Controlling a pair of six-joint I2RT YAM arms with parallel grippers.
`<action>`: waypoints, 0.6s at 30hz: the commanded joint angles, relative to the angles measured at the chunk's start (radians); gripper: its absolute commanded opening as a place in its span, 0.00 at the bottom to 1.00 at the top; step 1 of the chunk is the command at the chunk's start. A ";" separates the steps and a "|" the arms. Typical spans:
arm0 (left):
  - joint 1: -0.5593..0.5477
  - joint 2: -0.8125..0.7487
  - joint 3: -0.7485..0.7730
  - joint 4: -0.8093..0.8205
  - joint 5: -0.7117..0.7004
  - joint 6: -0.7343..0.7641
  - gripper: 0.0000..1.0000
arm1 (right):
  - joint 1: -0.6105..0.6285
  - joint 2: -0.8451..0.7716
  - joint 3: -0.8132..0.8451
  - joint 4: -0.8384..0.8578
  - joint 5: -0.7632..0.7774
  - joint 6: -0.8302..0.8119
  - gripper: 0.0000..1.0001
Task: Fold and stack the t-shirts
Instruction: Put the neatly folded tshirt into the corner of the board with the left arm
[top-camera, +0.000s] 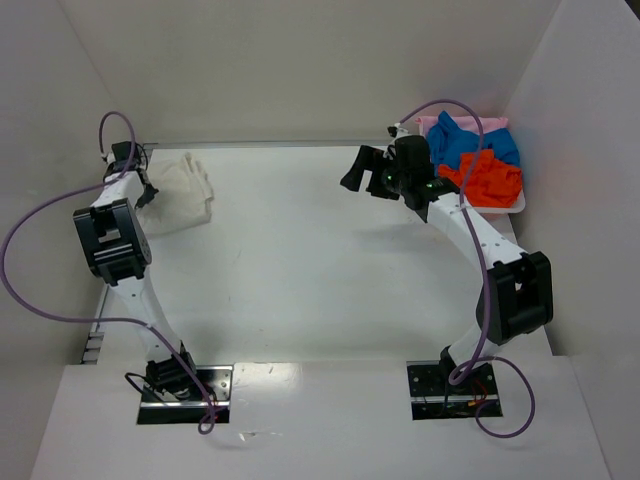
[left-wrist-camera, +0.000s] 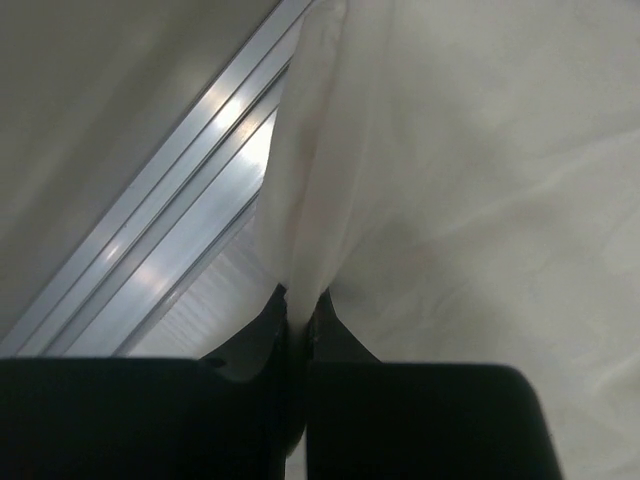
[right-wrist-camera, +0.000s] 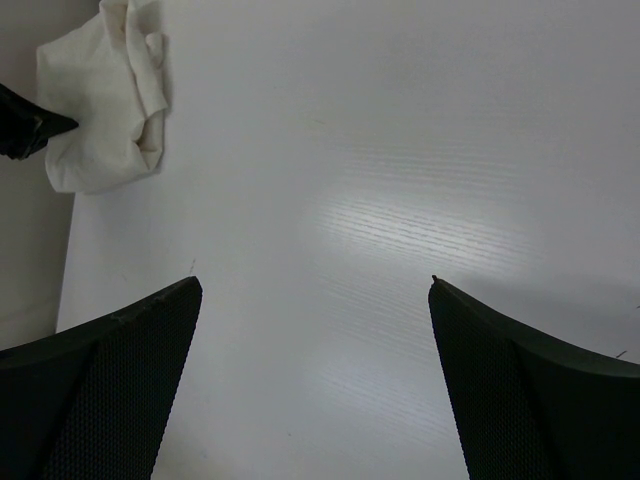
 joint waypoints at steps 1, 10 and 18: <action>0.005 0.017 0.068 -0.009 -0.058 0.067 0.00 | -0.006 -0.049 -0.011 0.036 -0.003 0.007 1.00; 0.005 0.059 0.162 -0.018 -0.092 0.115 0.15 | -0.006 -0.023 0.017 0.036 -0.026 0.005 1.00; 0.005 0.018 0.185 -0.027 -0.101 0.115 0.85 | -0.006 -0.053 -0.001 0.015 -0.026 -0.015 1.00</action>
